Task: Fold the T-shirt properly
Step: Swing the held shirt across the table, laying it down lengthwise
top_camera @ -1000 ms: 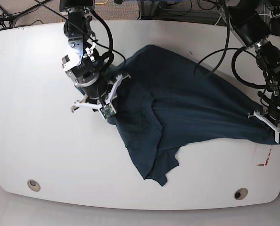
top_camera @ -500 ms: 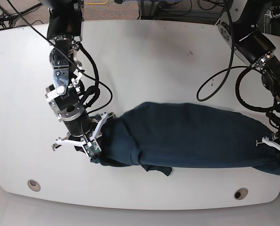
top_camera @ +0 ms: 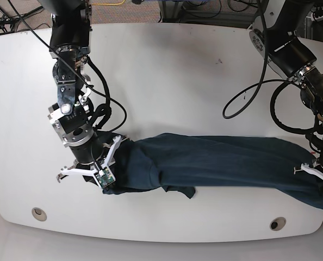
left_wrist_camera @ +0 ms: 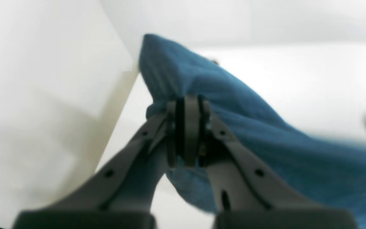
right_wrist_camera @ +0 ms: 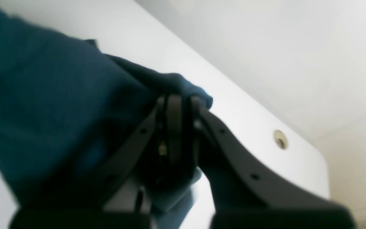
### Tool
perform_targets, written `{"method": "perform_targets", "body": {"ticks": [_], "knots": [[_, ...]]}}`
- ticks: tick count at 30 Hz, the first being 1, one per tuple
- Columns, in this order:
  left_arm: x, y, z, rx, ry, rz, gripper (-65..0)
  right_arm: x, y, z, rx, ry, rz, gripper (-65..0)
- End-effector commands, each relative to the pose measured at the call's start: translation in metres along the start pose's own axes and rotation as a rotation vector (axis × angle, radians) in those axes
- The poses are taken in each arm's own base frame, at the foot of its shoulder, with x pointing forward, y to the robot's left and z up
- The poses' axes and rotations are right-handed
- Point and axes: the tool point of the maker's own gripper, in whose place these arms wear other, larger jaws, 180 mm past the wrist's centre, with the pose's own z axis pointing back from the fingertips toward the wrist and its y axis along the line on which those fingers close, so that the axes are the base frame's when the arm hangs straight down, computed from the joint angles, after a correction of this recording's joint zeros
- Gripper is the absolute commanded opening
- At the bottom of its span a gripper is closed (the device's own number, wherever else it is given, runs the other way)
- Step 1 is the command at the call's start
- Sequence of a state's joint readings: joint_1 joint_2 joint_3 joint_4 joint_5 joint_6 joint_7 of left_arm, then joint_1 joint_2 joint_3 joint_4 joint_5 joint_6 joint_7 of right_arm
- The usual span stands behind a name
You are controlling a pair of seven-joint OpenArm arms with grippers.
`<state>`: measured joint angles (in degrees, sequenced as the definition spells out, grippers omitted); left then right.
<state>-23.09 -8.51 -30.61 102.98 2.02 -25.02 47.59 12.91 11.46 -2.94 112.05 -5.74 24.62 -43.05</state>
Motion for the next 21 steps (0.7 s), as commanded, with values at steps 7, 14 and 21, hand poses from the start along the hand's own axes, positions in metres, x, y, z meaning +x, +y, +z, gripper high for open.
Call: {"method": "perform_targets", "body": {"ticks": [7,14,21], "knots": [[0.063,0.009,0.000,0.022,-0.129,-0.041,-64.9,0.031,-0.051,0.000,-0.107,-0.010,0.061,-63.9],[0.098,0.013,0.005,0.038,-0.195,-0.065,-65.0,0.044,-0.082,0.002,-0.170,0.026,0.088,-64.0],[0.153,0.011,0.021,0.049,-0.321,-0.085,-65.0,0.075,-0.123,0.016,-0.275,0.008,0.093,-64.0]]}}
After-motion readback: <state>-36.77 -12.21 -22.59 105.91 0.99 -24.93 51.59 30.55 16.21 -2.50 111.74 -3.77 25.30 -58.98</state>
